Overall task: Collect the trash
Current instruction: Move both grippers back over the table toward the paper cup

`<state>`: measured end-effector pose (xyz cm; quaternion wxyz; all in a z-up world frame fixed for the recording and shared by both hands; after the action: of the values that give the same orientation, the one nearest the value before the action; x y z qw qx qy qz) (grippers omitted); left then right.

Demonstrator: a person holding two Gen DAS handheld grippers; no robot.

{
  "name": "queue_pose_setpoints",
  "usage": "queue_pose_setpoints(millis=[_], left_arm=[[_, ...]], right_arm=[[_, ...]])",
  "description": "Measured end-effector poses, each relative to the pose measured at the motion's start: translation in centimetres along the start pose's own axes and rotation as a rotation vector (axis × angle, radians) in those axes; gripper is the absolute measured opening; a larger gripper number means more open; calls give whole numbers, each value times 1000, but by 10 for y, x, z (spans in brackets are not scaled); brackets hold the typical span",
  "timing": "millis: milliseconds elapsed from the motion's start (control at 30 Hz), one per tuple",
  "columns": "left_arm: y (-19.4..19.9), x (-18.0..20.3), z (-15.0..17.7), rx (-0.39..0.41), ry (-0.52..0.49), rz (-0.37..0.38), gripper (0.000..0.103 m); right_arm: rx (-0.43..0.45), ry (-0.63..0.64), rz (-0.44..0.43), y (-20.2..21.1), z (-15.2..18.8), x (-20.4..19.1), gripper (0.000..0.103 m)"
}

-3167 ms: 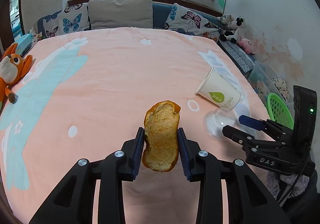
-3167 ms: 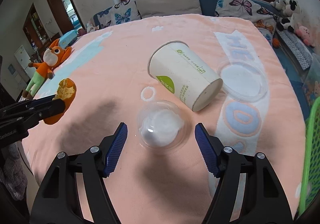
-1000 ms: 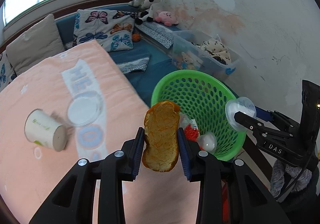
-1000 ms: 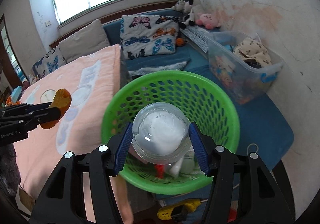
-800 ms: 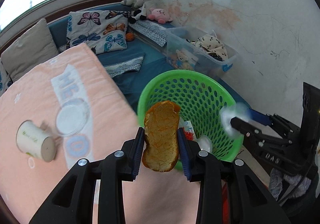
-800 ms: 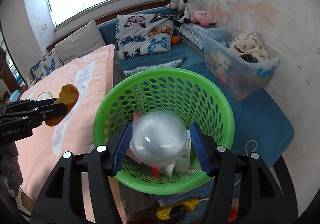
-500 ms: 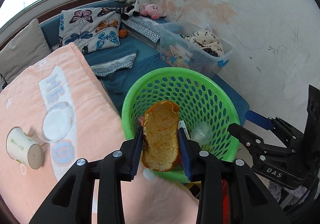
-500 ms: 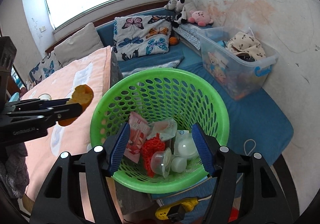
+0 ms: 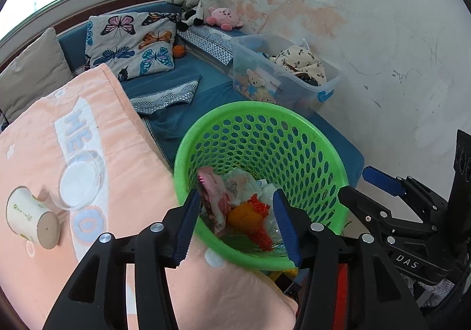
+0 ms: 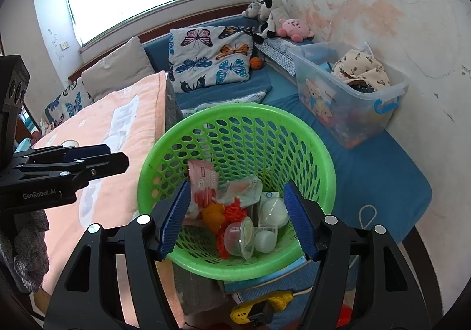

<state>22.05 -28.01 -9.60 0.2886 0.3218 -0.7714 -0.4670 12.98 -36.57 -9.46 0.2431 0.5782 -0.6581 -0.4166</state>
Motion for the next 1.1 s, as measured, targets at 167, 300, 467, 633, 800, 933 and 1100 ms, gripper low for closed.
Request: queue_pose_setpoints(millis=[167, 300, 467, 633, 800, 933, 1100], left_arm=[[15, -20, 9, 26, 41, -33, 54], [26, -46, 18, 45, 91, -69, 56], [42, -89, 31, 63, 188, -124, 58], [54, -141, 44, 75, 337, -178, 62], [61, -191, 58, 70, 469, -221, 66], [62, -226, 66, 61, 580, -229, 75], [56, -254, 69, 55, 677, -218, 78]], right_arm=[[4, 22, -11, 2, -3, -13, 67], [8, 46, -25, 3, -5, -29, 67], [13, 80, -42, 2, -10, -52, 70], [12, 111, -61, -2, -14, -72, 72], [6, 143, -86, -6, -17, -93, 73], [-7, 173, -101, -14, -19, -110, 73], [-15, 204, -121, -23, -21, -131, 76]])
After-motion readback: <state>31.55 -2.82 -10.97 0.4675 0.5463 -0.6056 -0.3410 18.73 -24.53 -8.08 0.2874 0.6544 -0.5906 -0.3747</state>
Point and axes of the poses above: each gripper's, at about its wrist camera, not at the fingertips, and y roughly against the way its jaws point, x to its right, z to its underside, the point moved 10 cm from there along -y, roughly the way its jaws point, and after that the axes turned 14 degrees about -x, right-handed, at the moved point
